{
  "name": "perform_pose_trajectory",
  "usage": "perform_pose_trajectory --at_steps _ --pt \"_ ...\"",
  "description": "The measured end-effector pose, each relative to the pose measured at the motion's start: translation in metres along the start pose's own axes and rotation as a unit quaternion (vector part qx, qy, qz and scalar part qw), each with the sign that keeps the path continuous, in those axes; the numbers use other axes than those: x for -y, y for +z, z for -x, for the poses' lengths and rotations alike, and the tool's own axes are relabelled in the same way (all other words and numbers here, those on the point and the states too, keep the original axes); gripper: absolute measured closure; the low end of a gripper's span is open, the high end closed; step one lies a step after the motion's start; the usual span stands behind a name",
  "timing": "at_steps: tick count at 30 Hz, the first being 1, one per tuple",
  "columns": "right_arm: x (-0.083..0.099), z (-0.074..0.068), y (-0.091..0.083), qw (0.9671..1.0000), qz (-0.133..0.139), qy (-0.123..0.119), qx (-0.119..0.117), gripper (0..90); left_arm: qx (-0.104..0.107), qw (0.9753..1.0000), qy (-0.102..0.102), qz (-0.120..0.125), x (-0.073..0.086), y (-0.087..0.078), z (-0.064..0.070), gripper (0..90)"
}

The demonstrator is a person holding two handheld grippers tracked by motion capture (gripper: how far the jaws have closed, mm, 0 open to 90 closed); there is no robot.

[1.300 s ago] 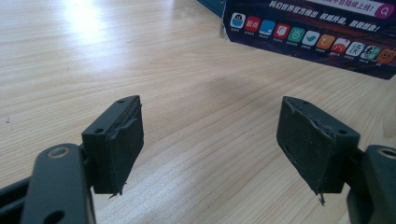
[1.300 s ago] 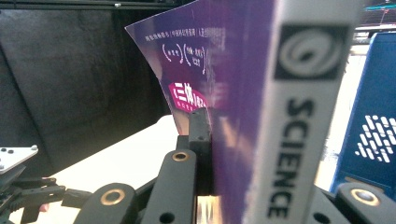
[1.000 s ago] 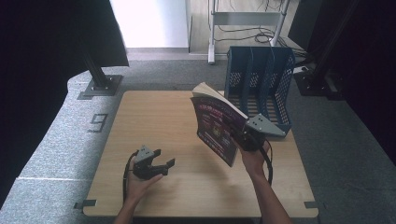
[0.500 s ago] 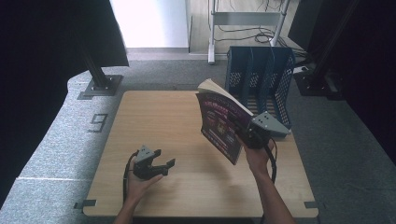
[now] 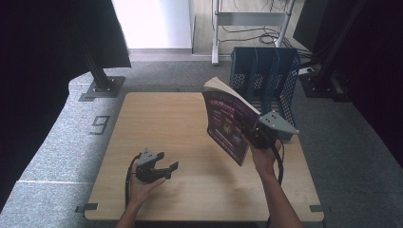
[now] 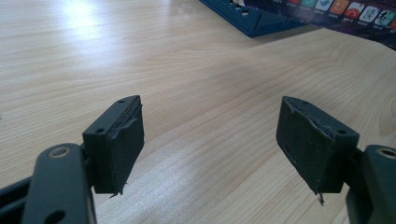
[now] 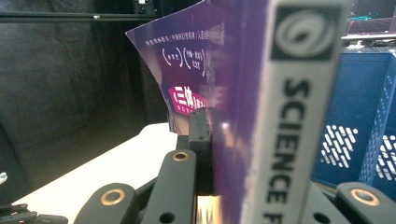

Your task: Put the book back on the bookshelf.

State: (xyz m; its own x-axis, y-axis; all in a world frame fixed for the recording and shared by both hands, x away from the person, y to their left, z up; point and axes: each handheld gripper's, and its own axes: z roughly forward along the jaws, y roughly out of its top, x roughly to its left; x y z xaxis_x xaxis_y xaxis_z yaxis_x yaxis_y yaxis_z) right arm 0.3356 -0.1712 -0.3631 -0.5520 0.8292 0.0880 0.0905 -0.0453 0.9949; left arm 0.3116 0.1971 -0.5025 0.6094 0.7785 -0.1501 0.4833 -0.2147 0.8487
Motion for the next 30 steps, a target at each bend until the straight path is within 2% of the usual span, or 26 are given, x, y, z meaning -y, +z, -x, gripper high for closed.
perform_pose_trajectory --at_steps 30 --pt "-0.012 0.011 0.001 0.9997 0.003 0.001 0.023 81.8 0.001 1.0 -0.005 -0.005 0.001 0.0 -0.001 23.1"
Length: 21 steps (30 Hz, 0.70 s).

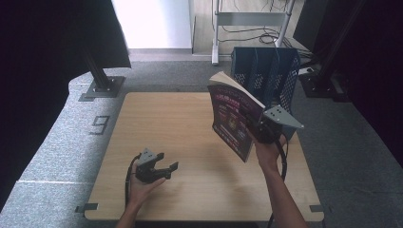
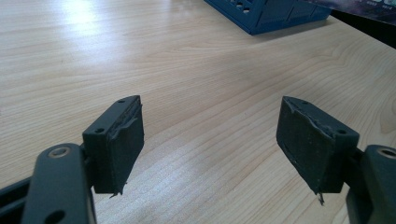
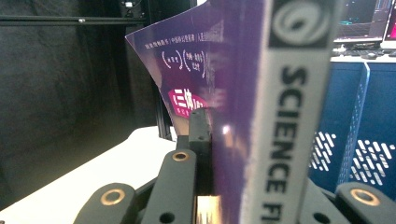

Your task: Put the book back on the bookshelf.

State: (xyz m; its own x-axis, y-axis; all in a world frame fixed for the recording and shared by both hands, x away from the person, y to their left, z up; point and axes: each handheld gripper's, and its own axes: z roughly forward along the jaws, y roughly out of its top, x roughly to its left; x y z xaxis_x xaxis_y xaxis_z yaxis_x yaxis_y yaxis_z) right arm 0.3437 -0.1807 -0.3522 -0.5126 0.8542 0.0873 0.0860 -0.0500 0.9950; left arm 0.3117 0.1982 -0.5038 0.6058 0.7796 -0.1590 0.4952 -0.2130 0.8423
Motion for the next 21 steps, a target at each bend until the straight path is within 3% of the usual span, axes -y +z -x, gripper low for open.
perform_pose_trajectory --at_steps 21 --pt "-0.012 0.016 -0.005 0.9994 0.013 0.004 0.032 81.8 0.0 1.0 -0.006 0.004 0.0 -0.001 -0.002 23.1"
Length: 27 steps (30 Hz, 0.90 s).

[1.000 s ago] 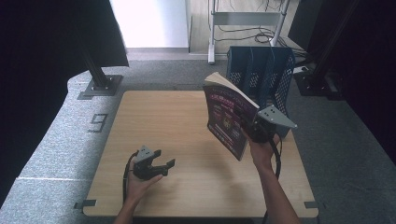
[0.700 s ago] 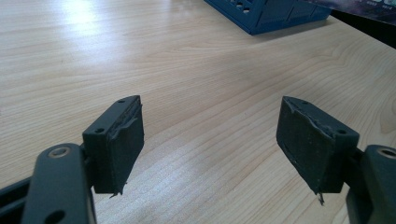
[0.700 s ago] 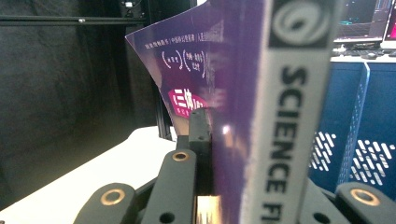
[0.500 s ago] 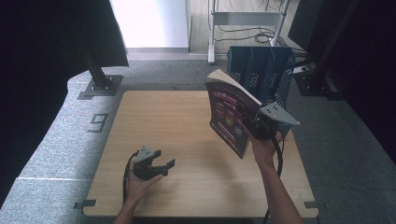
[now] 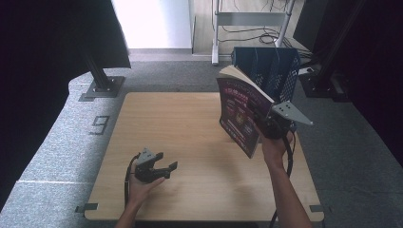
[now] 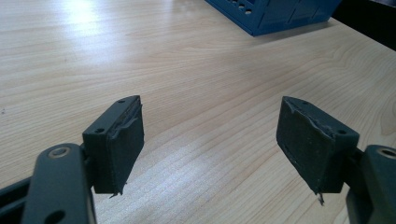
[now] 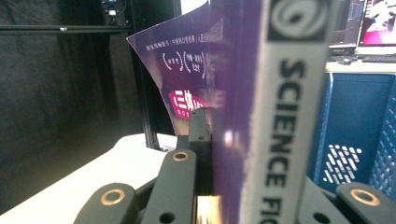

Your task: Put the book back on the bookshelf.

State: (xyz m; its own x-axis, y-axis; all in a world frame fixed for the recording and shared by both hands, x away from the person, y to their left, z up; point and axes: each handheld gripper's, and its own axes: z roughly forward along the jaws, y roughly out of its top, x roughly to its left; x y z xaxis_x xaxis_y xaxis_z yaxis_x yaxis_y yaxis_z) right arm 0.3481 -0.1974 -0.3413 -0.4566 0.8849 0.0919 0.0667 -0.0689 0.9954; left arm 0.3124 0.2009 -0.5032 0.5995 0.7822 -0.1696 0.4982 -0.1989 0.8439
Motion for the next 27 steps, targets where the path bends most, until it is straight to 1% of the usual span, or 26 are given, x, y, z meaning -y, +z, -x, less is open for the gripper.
perform_pose_trajectory --at_steps 14,27 --pt "-0.004 0.011 -0.002 0.9998 0.003 0.005 0.018 81.8 0.0 1.0 -0.001 0.0 0.0 0.0 0.0 23.2" --pt "-0.004 0.021 0.001 0.9992 0.004 0.011 0.037 81.8 0.002 1.0 0.0 -0.003 0.0 0.0 0.0 23.1"
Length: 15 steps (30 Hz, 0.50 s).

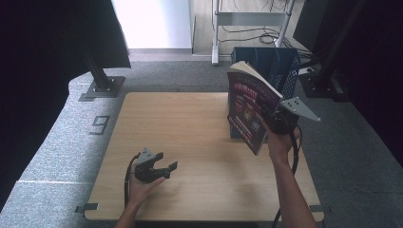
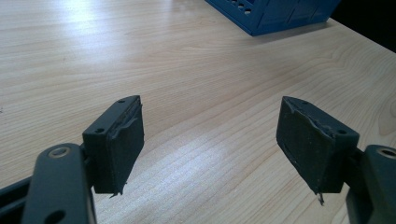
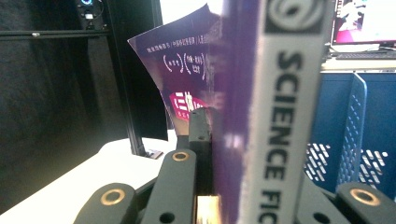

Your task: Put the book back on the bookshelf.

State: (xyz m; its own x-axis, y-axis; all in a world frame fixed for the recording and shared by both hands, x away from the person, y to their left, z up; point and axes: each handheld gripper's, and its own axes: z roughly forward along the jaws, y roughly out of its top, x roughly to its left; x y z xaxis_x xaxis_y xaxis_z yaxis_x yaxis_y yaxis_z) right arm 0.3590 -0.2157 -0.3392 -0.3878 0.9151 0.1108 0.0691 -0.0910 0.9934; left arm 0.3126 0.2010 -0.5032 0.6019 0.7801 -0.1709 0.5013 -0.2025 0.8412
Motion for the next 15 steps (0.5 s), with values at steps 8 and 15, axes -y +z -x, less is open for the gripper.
perform_pose_trajectory --at_steps 8,15 --pt "-0.003 0.006 0.003 0.9999 0.003 0.003 0.013 81.8 0.0 1.0 0.0 0.0 0.0 0.0 -0.001 23.1" --pt "-0.005 0.011 0.003 0.9997 0.006 0.008 0.024 81.8 0.0 1.0 -0.002 0.001 0.0 -0.001 -0.001 23.1"
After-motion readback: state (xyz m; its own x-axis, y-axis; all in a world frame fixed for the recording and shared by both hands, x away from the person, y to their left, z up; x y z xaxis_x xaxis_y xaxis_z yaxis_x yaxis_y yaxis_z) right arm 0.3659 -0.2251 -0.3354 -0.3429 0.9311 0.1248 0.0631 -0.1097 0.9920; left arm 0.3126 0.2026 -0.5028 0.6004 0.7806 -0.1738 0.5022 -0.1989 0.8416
